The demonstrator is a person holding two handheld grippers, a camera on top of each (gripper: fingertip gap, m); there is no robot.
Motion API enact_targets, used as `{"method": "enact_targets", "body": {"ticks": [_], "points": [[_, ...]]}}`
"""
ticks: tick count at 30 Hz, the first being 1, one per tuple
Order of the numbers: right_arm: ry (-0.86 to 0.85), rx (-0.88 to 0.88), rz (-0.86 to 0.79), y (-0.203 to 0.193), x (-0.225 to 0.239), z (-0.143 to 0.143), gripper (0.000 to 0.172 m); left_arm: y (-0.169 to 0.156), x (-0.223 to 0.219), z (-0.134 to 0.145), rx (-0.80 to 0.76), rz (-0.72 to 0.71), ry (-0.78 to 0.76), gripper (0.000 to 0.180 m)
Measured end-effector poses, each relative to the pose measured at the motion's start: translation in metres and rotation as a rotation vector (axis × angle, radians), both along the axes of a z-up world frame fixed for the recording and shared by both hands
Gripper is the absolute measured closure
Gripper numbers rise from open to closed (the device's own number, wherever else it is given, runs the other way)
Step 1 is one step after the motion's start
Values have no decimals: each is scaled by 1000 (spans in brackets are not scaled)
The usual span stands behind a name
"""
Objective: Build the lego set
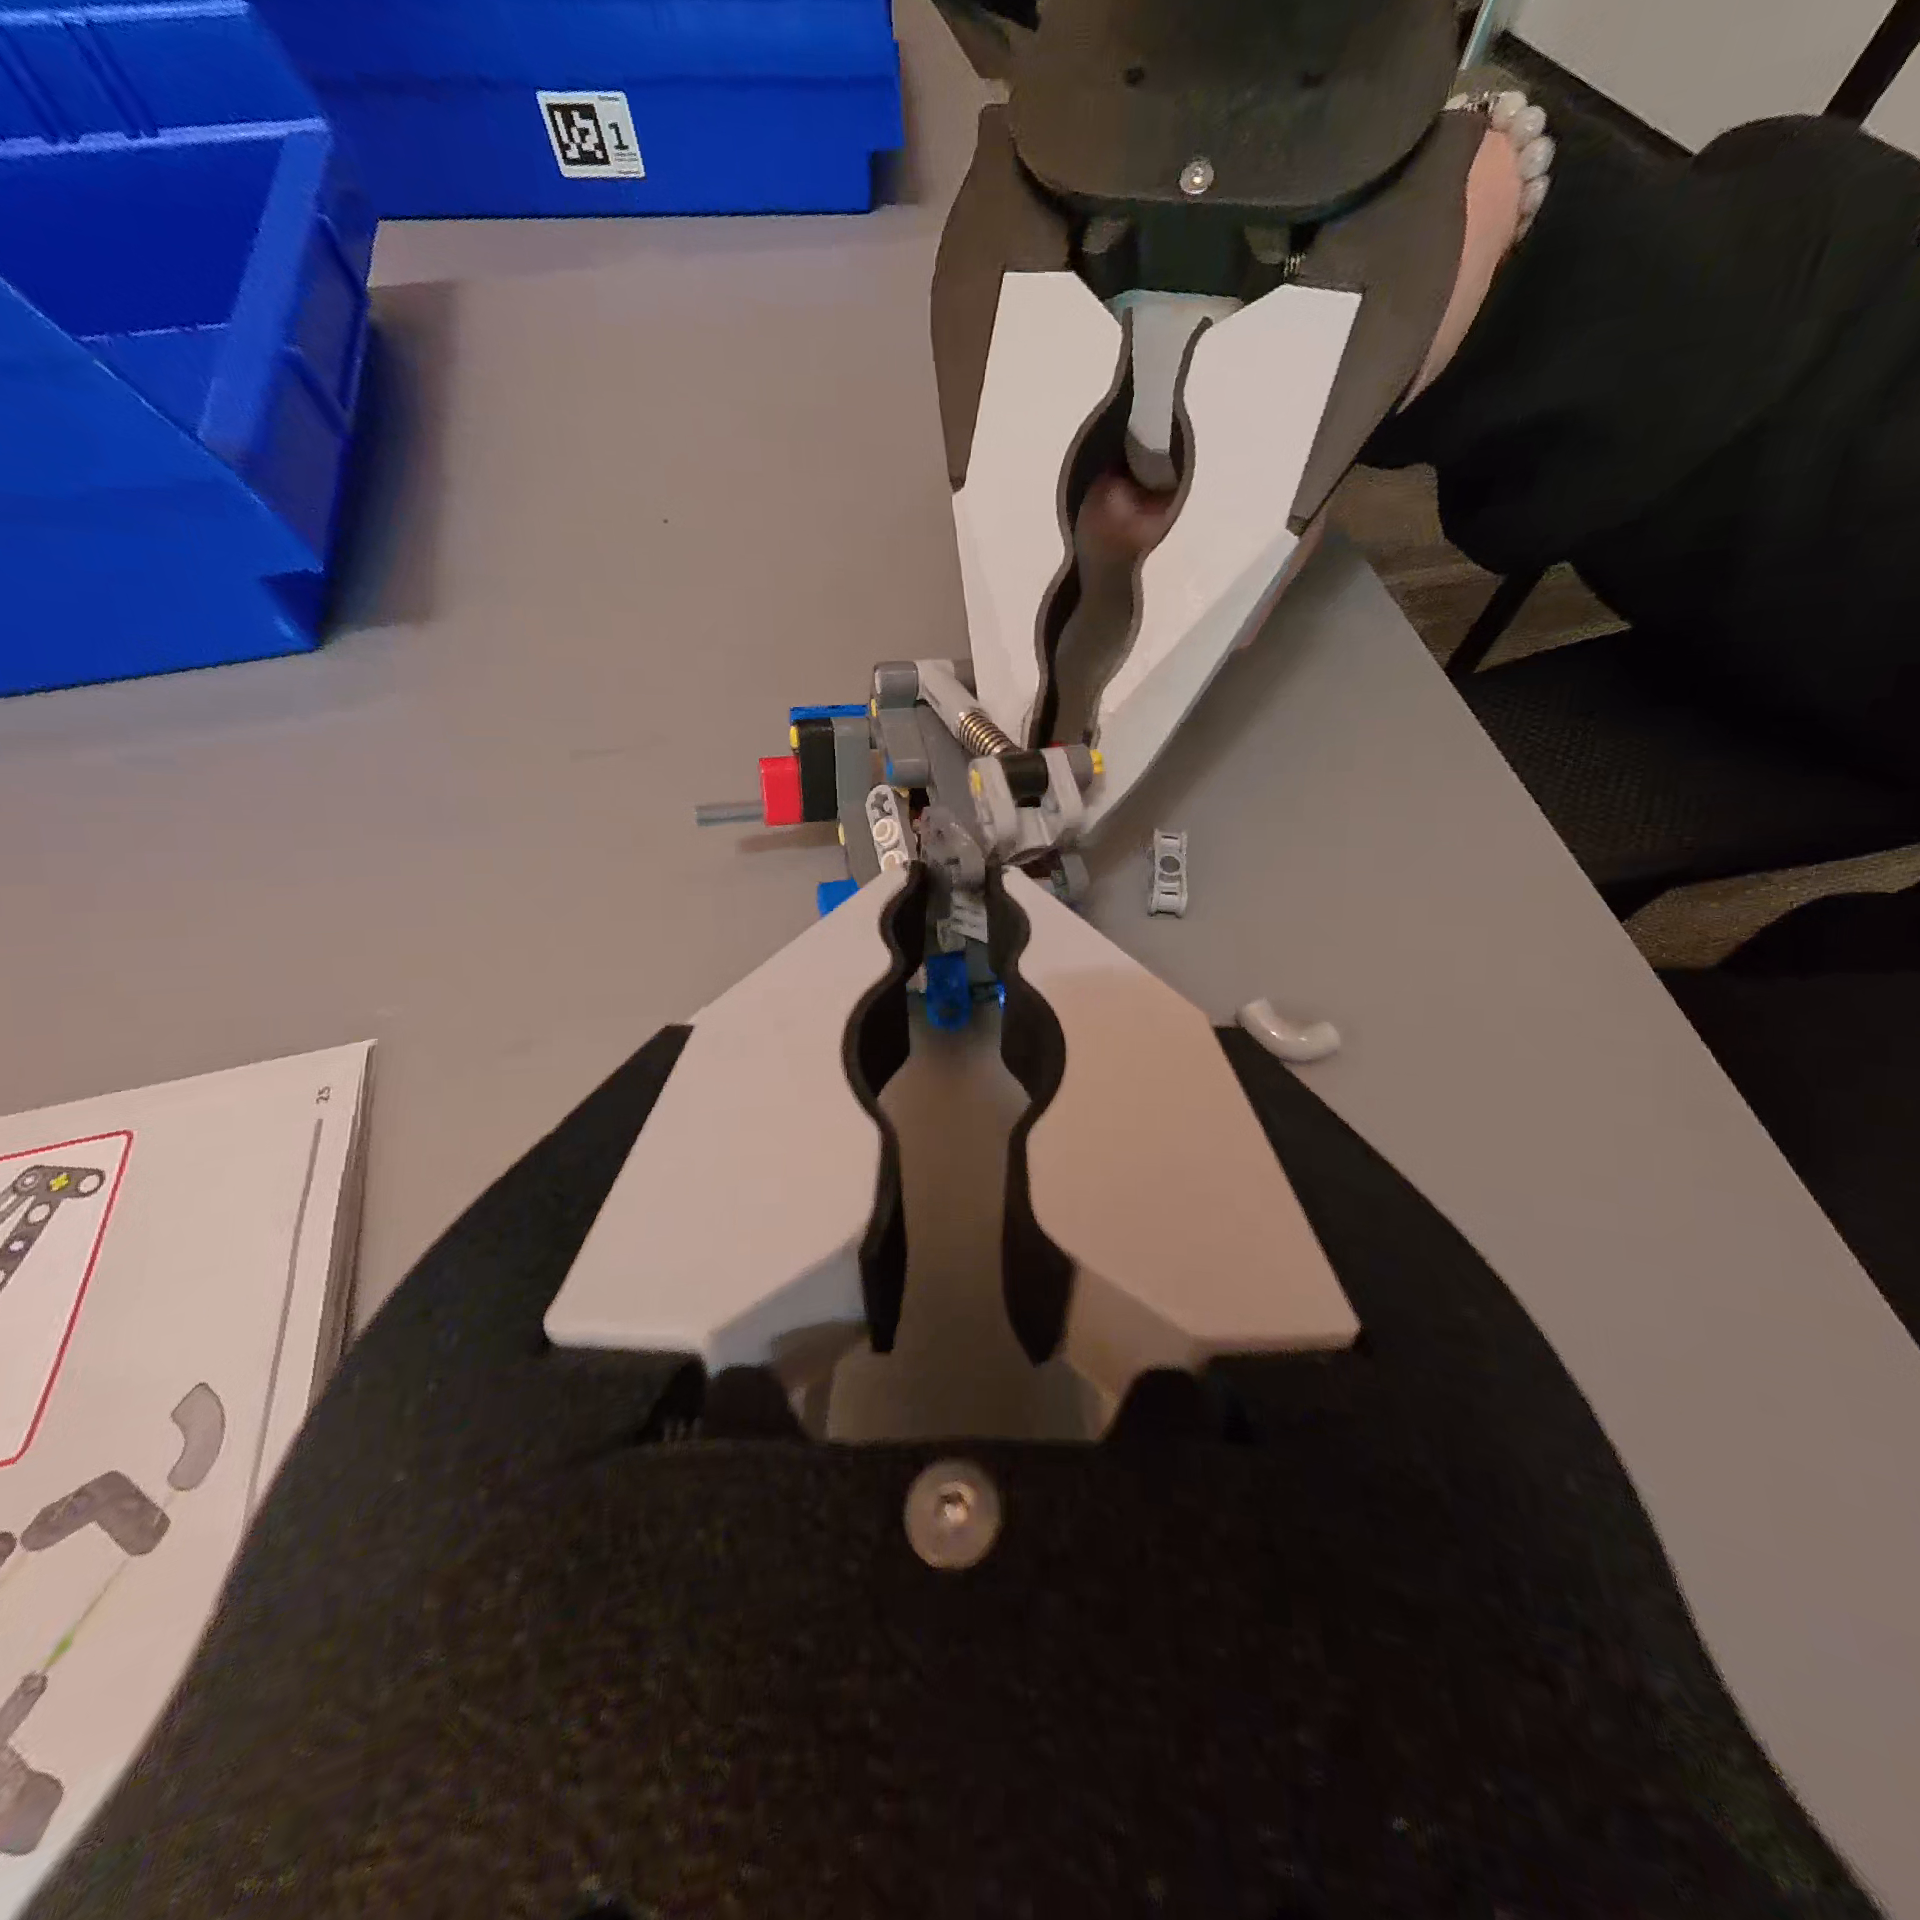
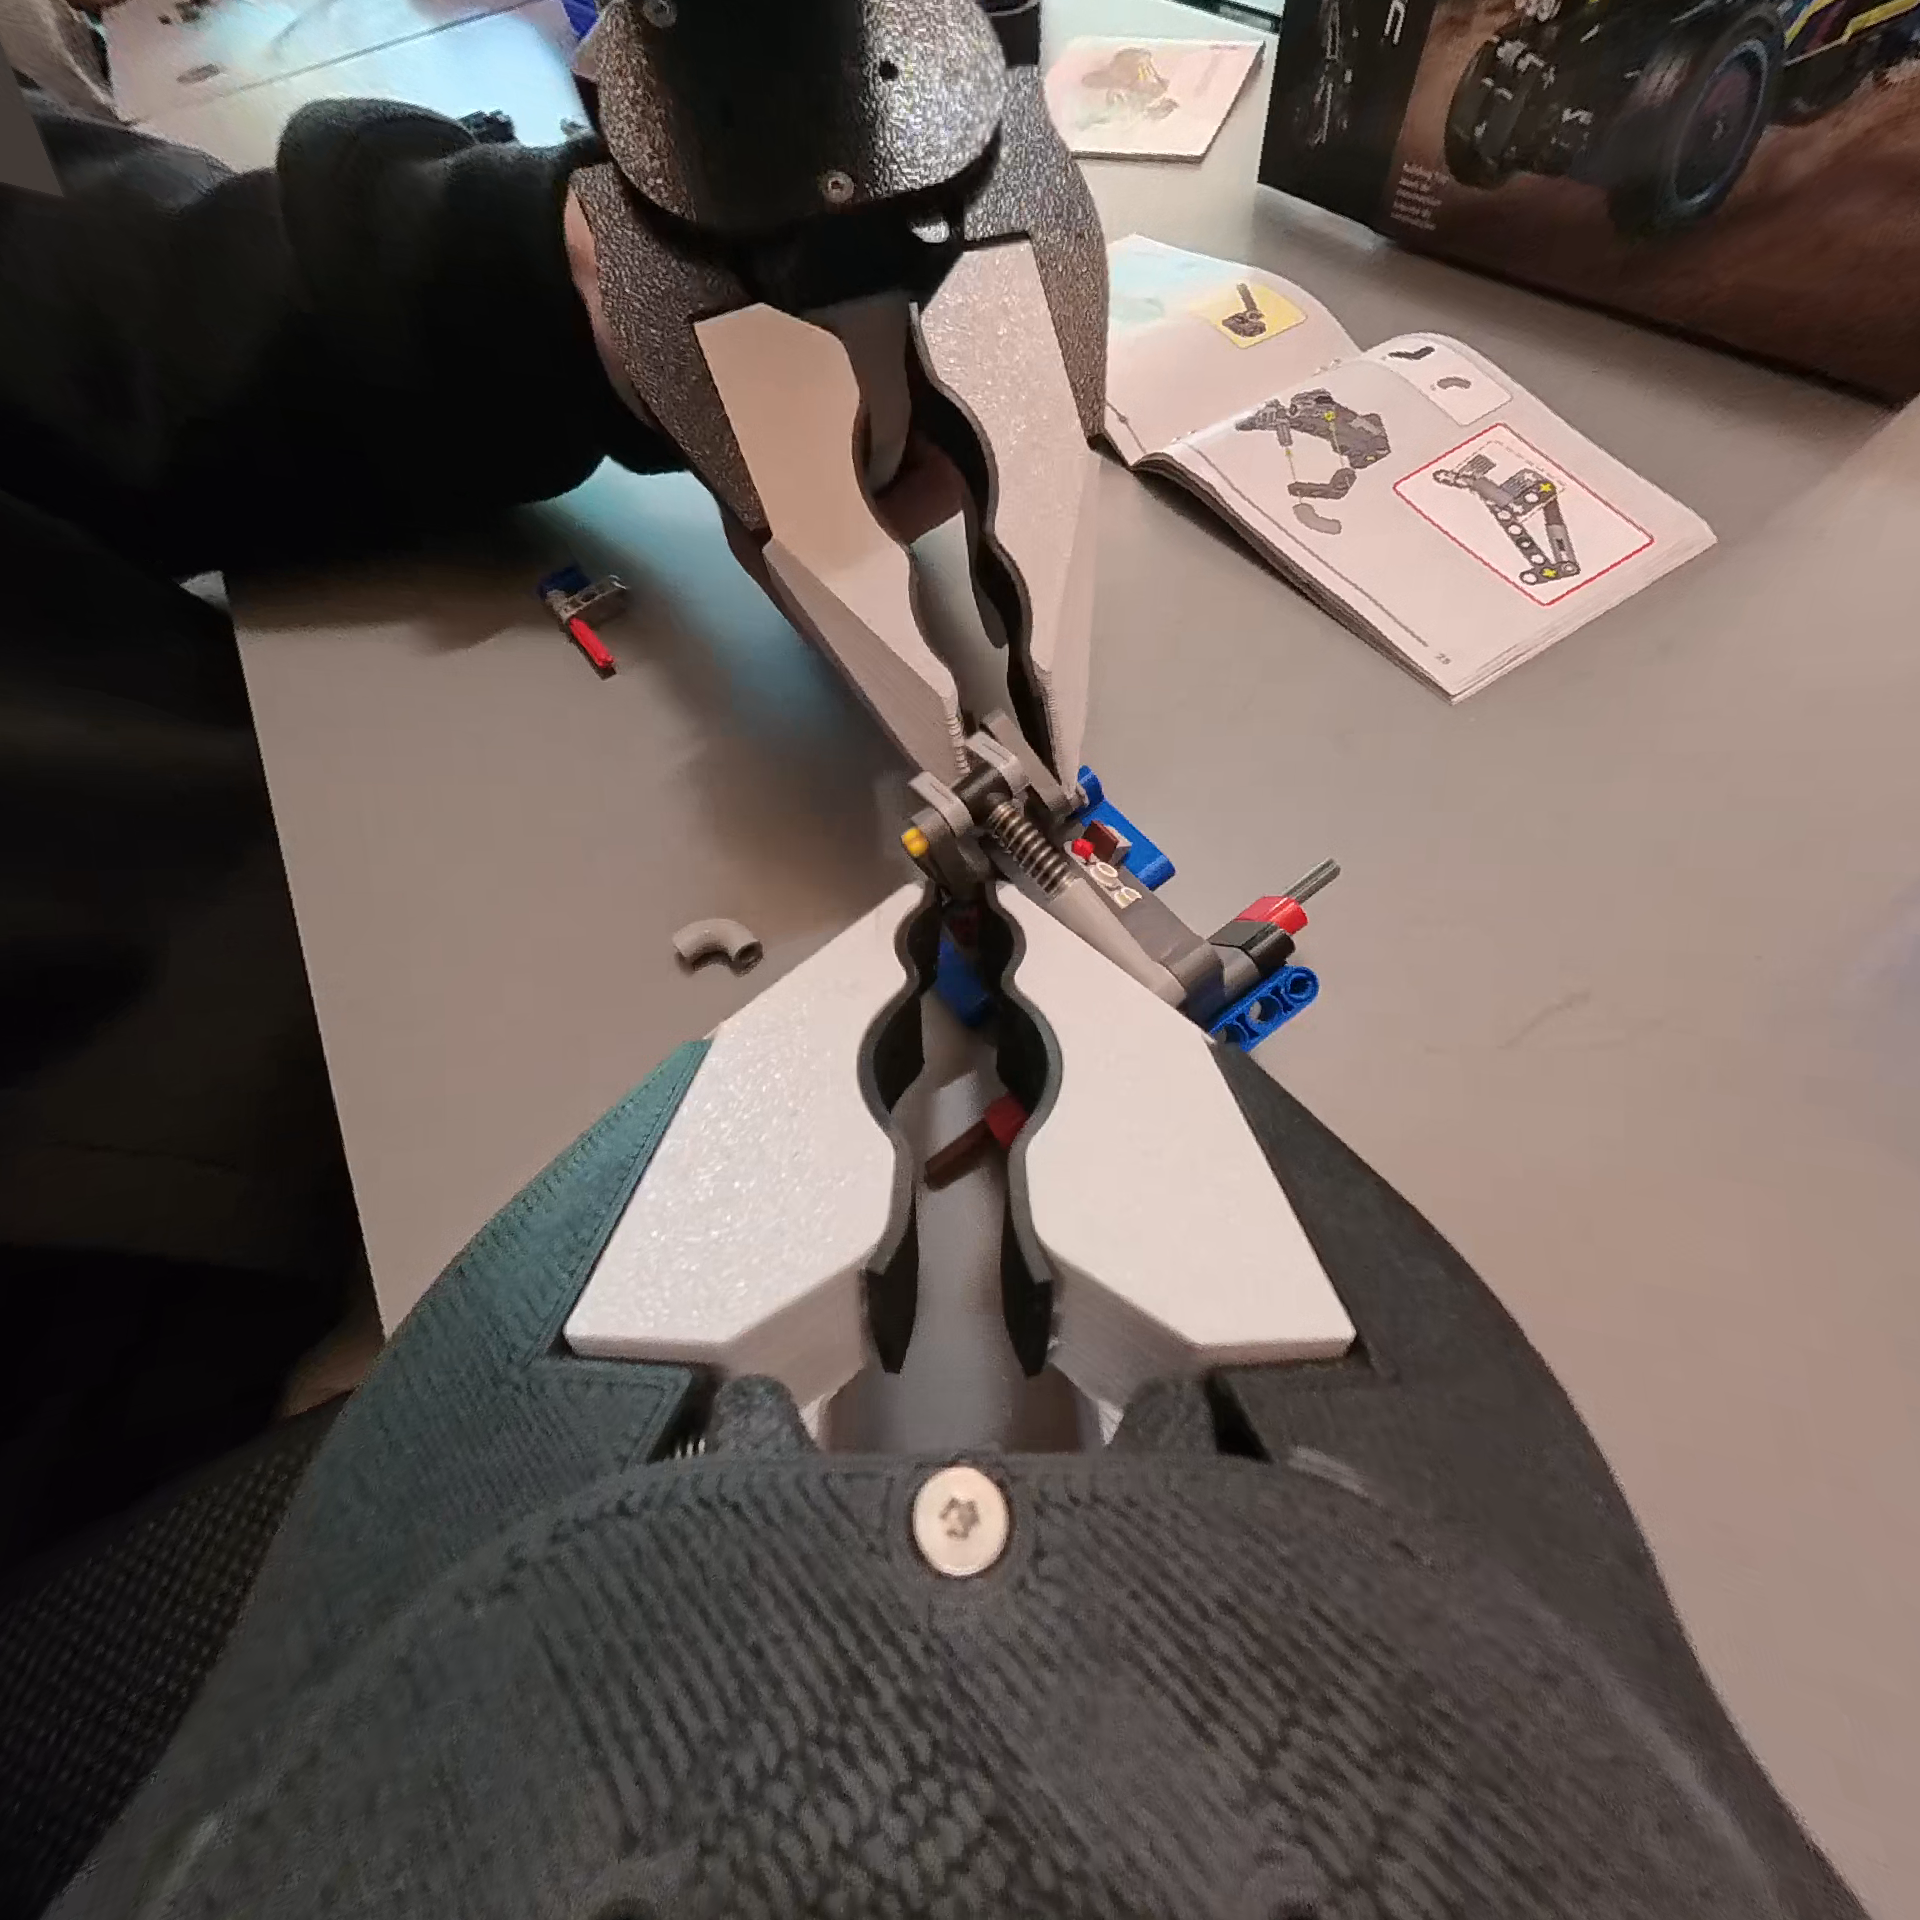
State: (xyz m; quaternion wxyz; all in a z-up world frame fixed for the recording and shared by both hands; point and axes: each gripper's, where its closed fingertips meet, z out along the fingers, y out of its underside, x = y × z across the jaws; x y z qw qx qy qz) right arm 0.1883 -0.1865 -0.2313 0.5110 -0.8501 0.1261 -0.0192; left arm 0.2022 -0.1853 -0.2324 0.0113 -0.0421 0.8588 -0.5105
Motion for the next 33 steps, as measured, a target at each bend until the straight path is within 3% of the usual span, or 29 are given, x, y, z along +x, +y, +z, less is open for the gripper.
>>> {"method": "enact_targets", "body": {"ticks": [14,26,33], "points": [[-60,-32,-18,-4,2,-2,169,-7,2,0,15,6,-69,165],[-109,-129,11,-8,2,-1,169,-9,9,-2,26,57,-50,180],[-64,-37,-48,0,2,1,164,-8,10,-3,33,68,-63,180]]}}
